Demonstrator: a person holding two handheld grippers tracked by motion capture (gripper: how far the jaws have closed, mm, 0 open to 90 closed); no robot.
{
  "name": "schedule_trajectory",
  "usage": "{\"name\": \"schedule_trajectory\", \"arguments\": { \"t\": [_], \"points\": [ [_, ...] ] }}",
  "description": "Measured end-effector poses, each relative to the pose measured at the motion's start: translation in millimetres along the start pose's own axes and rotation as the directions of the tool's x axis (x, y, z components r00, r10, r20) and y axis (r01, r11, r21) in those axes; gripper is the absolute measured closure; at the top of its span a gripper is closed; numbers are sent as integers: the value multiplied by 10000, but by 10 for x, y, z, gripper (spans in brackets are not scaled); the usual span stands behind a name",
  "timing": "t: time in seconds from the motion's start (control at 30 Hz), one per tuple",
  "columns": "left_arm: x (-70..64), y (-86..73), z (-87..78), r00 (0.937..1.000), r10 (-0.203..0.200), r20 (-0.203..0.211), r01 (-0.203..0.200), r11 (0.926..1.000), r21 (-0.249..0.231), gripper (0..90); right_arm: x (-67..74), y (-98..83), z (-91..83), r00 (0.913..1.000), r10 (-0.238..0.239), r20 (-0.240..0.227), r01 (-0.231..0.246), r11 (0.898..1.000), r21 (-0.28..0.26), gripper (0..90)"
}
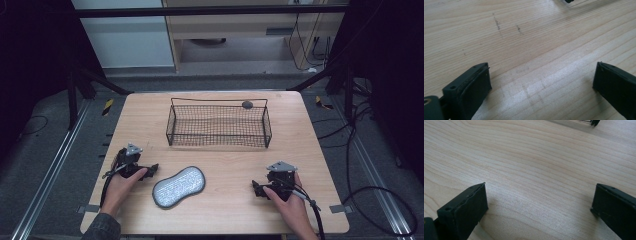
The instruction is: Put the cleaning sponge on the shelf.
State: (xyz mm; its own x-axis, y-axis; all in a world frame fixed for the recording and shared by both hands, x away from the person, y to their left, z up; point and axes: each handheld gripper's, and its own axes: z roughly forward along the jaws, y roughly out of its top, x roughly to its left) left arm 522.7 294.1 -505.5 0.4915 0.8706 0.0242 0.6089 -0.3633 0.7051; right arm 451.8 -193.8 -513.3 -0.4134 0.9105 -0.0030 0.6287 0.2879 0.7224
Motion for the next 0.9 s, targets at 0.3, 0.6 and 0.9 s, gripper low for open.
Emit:
{"name": "schedule_trajectory", "arguments": {
  "t": [0.3, 0.6, 0.9],
  "points": [
    [-126, 103, -249, 9991, 383, 154, -381, 9991, -166, 34, -5, -15, -16, 9999, -111, -111, 111, 9999, 8, 4],
    [-266, 227, -423, 9941, 739, 789, -700, 9963, -503, 30, -8, -18, -19, 9998, -152, -152, 153, 9999, 8, 3],
    [-463, 321, -466, 9845, 1446, 989, -1420, 9893, -331, 30, -10, -21, -21, 9996, -182, -206, 183, 9998, 6, 4]
  ]
}}
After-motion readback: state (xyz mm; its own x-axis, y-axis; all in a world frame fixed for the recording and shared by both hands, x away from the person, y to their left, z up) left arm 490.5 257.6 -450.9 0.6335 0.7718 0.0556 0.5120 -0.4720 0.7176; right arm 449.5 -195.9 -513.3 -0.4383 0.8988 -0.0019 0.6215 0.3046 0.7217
